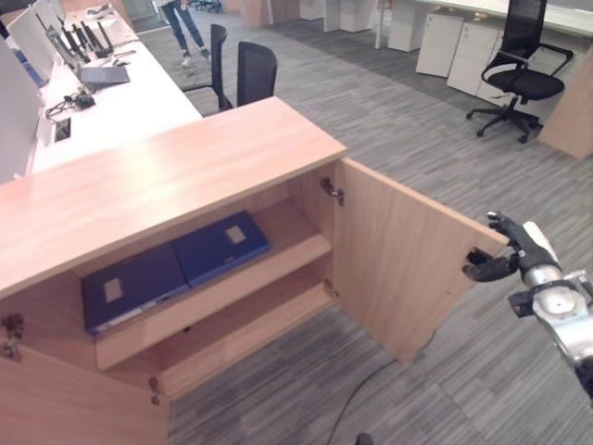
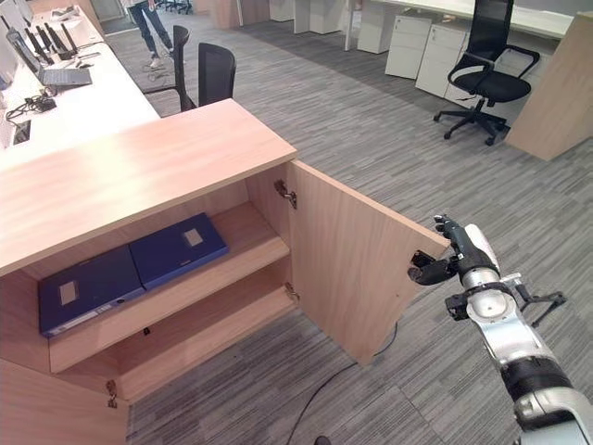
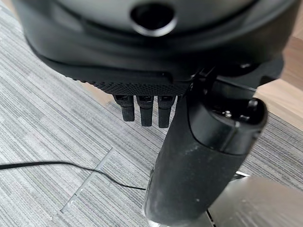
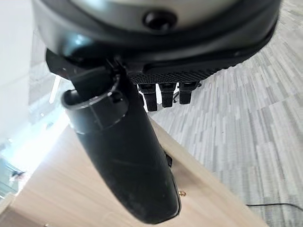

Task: Put the empty folder in the office cabinet

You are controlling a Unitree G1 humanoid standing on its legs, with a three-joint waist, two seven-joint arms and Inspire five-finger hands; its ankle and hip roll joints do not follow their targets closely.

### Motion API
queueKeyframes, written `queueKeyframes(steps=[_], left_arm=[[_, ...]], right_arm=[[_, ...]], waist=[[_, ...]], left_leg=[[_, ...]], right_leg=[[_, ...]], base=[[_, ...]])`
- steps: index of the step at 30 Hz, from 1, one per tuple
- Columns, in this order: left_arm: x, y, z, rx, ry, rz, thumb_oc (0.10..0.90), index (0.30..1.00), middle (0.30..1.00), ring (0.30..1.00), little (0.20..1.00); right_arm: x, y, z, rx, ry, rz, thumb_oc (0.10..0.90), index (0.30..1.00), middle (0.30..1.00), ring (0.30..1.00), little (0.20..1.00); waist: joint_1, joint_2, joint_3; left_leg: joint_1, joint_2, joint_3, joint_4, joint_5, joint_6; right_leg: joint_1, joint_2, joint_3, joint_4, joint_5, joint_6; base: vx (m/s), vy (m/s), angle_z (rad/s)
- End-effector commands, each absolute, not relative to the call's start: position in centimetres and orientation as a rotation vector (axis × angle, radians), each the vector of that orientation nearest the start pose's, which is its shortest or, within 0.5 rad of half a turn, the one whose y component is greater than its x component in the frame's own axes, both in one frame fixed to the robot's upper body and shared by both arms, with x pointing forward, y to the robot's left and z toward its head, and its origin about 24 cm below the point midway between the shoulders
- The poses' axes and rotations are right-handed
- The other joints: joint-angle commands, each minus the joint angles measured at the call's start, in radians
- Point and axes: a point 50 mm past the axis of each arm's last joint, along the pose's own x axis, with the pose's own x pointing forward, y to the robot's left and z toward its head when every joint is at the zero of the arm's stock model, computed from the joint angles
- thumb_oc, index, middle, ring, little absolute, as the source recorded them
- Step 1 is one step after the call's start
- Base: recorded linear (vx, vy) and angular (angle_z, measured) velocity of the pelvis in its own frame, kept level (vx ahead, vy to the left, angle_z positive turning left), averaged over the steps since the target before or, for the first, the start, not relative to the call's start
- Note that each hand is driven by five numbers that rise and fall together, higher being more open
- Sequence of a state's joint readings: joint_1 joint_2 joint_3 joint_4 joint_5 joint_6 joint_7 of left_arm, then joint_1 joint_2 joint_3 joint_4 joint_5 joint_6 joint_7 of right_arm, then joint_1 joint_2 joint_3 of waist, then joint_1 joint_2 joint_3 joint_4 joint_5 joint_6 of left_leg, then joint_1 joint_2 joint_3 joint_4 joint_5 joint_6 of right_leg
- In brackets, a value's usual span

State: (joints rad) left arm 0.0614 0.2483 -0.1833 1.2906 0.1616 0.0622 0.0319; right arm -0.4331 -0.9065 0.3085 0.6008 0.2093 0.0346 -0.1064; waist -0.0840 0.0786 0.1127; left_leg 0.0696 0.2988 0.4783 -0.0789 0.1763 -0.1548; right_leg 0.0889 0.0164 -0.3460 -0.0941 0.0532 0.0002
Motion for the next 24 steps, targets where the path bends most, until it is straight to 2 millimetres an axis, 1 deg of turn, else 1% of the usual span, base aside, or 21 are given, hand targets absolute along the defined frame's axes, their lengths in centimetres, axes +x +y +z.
queueKeyframes(steps=[1, 2, 3, 4, 6, 7, 8, 9, 10, 11, 12, 14, 16, 17, 18, 19, 20, 21, 22, 23, 24], left_arm=[[6.4, 26.2, -16.1, 0.554, 1.374, -0.042, 0.8, 0.9, 0.9, 0.9, 0.9], [6.6, 26.3, -16.0, 0.555, 1.368, -0.044, 0.8, 0.9, 0.9, 0.9, 0.9], [6.6, 26.3, -16.0, 0.554, 1.368, -0.044, 0.8, 0.9, 0.9, 0.9, 0.9], [6.8, 26.3, -16.0, 0.557, 1.365, -0.045, 0.8, 0.9, 0.9, 0.9, 0.9], [7.5, 26.5, -15.8, 0.564, 1.35, -0.052, 0.8, 0.9, 0.9, 0.9, 0.9], [7.5, 26.5, -15.8, 0.562, 1.35, -0.051, 0.8, 0.9, 0.9, 0.9, 0.9], [7.9, 27.0, -15.5, 0.566, 1.347, -0.057, 0.8, 0.9, 0.9, 0.9, 0.9], [8.1, 27.3, -15.4, 0.564, 1.348, -0.072, 0.8, 0.9, 0.9, 0.9, 0.9], [8.0, 27.2, -15.5, 0.562, 1.348, -0.073, 0.8, 0.9, 0.9, 0.9, 0.9], [8.5, 27.2, -15.3, 0.563, 1.328, -0.073, 0.8, 0.9, 0.9, 0.9, 0.9], [8.5, 27.2, -15.4, 0.561, 1.328, -0.073, 0.8, 0.9, 0.9, 0.9, 0.9], [8.5, 27.1, -15.4, 0.558, 1.328, -0.064, 0.8, 0.9, 0.9, 0.9, 0.9], [8.5, 26.9, -15.5, 0.553, 1.329, -0.064, 0.8, 0.9, 0.9, 0.9, 0.9], [8.1, 26.8, -15.6, 0.55, 1.346, -0.061, 0.8, 0.9, 0.9, 0.9, 0.9], [8.0, 26.9, -15.6, 0.552, 1.347, -0.061, 0.8, 0.9, 0.9, 0.9, 0.9], [7.7, 26.8, -15.7, 0.548, 1.362, -0.056, 0.8, 0.9, 0.9, 0.9, 0.9], [7.6, 26.8, -15.7, 0.549, 1.362, -0.056, 0.8, 0.9, 0.9, 0.9, 0.9], [7.6, 26.7, -15.7, 0.552, 1.363, -0.052, 0.8, 0.9, 0.9, 0.9, 0.9], [7.5, 26.6, -15.8, 0.55, 1.366, -0.048, 0.8, 0.9, 0.9, 0.9, 0.9], [7.6, 26.2, -15.9, 0.544, 1.36, -0.028, 0.8, 0.9, 0.9, 0.9, 0.9], [7.7, 26.1, -15.9, 0.543, 1.359, -0.019, 0.8, 0.9, 0.9, 0.9, 0.9]], right_arm=[[34.2, -31.5, 15.9, -0.767, -0.013, -0.19, 0.8, 0.9, 0.9, 0.9, 0.9], [34.7, -29.9, 15.3, -0.769, 0.002, -0.095, 0.8, 0.9, 0.9, 0.9, 0.9], [34.7, -29.9, 15.3, -0.769, 0.001, -0.094, 0.8, 0.9, 0.9, 0.9, 0.9], [34.9, -28.9, 15.1, -0.763, 0.0, -0.031, 0.8, 0.9, 0.9, 0.9, 0.9], [35.1, -25.8, 14.4, -0.727, 0.004, 0.171, 0.8, 0.9, 0.9, 0.9, 0.9], [35.1, -25.8, 14.4, -0.728, 0.003, 0.172, 0.8, 0.9, 0.9, 0.9, 0.9], [34.2, -21.7, 13.3, -0.616, 0.035, 0.477, 0.8, 0.9, 0.9, 0.9, 0.9], [31.8, -17.3, 11.3, -0.552, 0.119, 0.835, 0.8, 0.9, 0.9, 0.9, 0.9], [31.8, -17.3, 11.3, -0.553, 0.12, 0.837, 0.8, 0.9, 0.9, 0.9, 0.9], [29.5, -14.2, 10.8, -0.516, 0.126, 1.074, 0.8, 0.9, 0.9, 0.9, 0.9], [29.5, -14.2, 10.8, -0.517, 0.127, 1.075, 0.8, 0.9, 0.9, 0.9, 0.9], [26.6, -10.7, 11.0, -0.345, 0.08, 1.279, 0.8, 0.9, 0.9, 0.9, 0.9], [26.1, -10.1, 11.1, -0.295, 0.068, 1.301, 0.8, 0.9, 0.9, 0.9, 0.9], [25.4, -9.0, 10.7, -0.108, 0.064, 1.296, 0.8, 0.9, 0.9, 0.9, 0.9], [25.4, -9.0, 10.6, -0.106, 0.064, 1.296, 0.8, 0.9, 0.9, 0.9, 0.9], [25.2, -8.2, 10.4, 0.03, 0.039, 1.26, 0.8, 0.9, 0.9, 0.9, 0.9], [25.2, -8.2, 10.4, 0.031, 0.038, 1.26, 0.8, 0.9, 0.9, 0.9, 0.9], [25.1, -7.7, 10.3, 0.101, 0.023, 1.237, 0.8, 0.9, 0.9, 0.9, 0.9], [25.1, -7.4, 10.1, 0.187, 0.015, 1.201, 0.8, 0.9, 0.9, 0.9, 0.9], [24.9, -6.2, 9.2, 0.368, 0.018, 1.131, 0.8, 0.9, 0.9, 0.9, 0.9], [24.7, -5.7, 8.5, 0.436, 0.037, 1.102, 0.8, 0.9, 0.9, 0.9, 0.9]], waist=[[0.025, -0.032, -0.052], [0.027, -0.032, -0.051], [0.026, -0.032, -0.05], [0.025, -0.032, -0.048], [0.026, -0.034, -0.046], [0.025, -0.033, -0.046], [0.027, -0.038, -0.045], [0.032, -0.044, -0.045], [0.03, -0.042, -0.045], [0.031, -0.05, -0.047], [0.03, -0.049, -0.047], [0.032, -0.057, -0.052], [0.034, -0.059, -0.055], [0.038, -0.059, -0.059], [0.039, -0.061, -0.06], [0.045, -0.062, -0.066], [0.045, -0.063, -0.067], [0.047, -0.064, -0.068], [0.048, -0.065, -0.07], [0.05, -0.064, -0.072], [0.052, -0.064, -0.074]], left_leg=[[0.029, 0.073, -0.011, 0.002, 0.126, -0.099], [0.029, 0.072, -0.012, 0.001, 0.125, -0.099], [0.029, 0.072, -0.012, 0.001, 0.125, -0.099], [0.028, 0.071, -0.013, 0.0, 0.125, -0.099], [0.026, 0.072, -0.012, 0.0, 0.128, -0.101], [0.026, 0.071, -0.012, 0.0, 0.128, -0.101], [0.025, 0.073, -0.011, -0.001, 0.134, -0.104], [0.024, 0.077, -0.011, 0.0, 0.139, -0.107], [0.024, 0.077, -0.012, 0.0, 0.139, -0.107], [0.027, 0.079, -0.013, 0.0, 0.142, -0.107], [0.027, 0.079, -0.013, 0.0, 0.142, -0.107], [0.029, 0.082, -0.013, 0.001, 0.143, -0.106], [0.029, 0.082, -0.014, 0.002, 0.142, -0.105], [0.03, 0.085, -0.015, 0.002, 0.143, -0.103], [0.029, 0.084, -0.015, 0.002, 0.143, -0.103], [0.031, 0.085, -0.016, 0.002, 0.143, -0.102], [0.031, 0.085, -0.015, 0.002, 0.143, -0.102], [0.031, 0.086, -0.016, 0.003, 0.144, -0.102], [0.032, 0.086, -0.018, 0.004, 0.145, -0.101], [0.033, 0.086, -0.019, 0.005, 0.146, -0.099], [0.034, 0.086, -0.022, 0.005, 0.147, -0.099]], right_leg=[[0.006, 0.01, 0.047, 0.007, -0.185, 0.027], [0.006, 0.011, 0.046, 0.007, -0.185, 0.028], [0.006, 0.011, 0.045, 0.007, -0.185, 0.028], [0.005, 0.011, 0.045, 0.007, -0.186, 0.028], [0.003, 0.011, 0.046, 0.007, -0.186, 0.028], [0.003, 0.011, 0.046, 0.007, -0.186, 0.028], [0.002, 0.012, 0.043, 0.007, -0.185, 0.027], [0.001, 0.012, 0.038, 0.007, -0.183, 0.028], [0.001, 0.012, 0.038, 0.007, -0.183, 0.028], [0.001, 0.01, 0.036, 0.007, -0.181, 0.029], [0.001, 0.01, 0.035, 0.007, -0.181, 0.029], [0.002, 0.006, 0.032, 0.007, -0.176, 0.031], [0.002, 0.005, 0.031, 0.007, -0.175, 0.031], [0.004, 0.005, 0.029, 0.007, -0.172, 0.03], [0.004, 0.004, 0.029, 0.007, -0.173, 0.031], [0.006, 0.005, 0.028, 0.007, -0.172, 0.029], [0.006, 0.005, 0.028, 0.007, -0.172, 0.029], [0.008, 0.005, 0.026, 0.007, -0.171, 0.028], [0.01, 0.006, 0.027, 0.007, -0.171, 0.028], [0.011, 0.006, 0.025, 0.007, -0.168, 0.027], [0.012, 0.007, 0.024, 0.007, -0.168, 0.026]], base=[[0.0, 0.0, 0.0], [0.0, 0.0, 0.0], [-0.01, 0.015, -0.03], [0.0, 0.0, 0.0], [-0.01, 0.006, -0.02], [-0.02, 0.011, -0.09], [-0.02, 0.007, -0.13], [-0.02, 0.007, -0.16], [0.0, 0.005, -0.15], [0.0, 0.004, -0.14], [0.01, 0.006, -0.08], [0.0, 0.003, -0.11], [0.0, 0.0, 0.02], [0.0, -0.001, 0.15], [0.0, -0.007, 0.15], [0.0, -0.006, 0.17], [0.0, -0.01, 0.15], [0.0, -0.007, 0.28], [0.0, -0.012, 0.31], [0.01, -0.008, 0.36], [0.01, -0.005, 0.27]])
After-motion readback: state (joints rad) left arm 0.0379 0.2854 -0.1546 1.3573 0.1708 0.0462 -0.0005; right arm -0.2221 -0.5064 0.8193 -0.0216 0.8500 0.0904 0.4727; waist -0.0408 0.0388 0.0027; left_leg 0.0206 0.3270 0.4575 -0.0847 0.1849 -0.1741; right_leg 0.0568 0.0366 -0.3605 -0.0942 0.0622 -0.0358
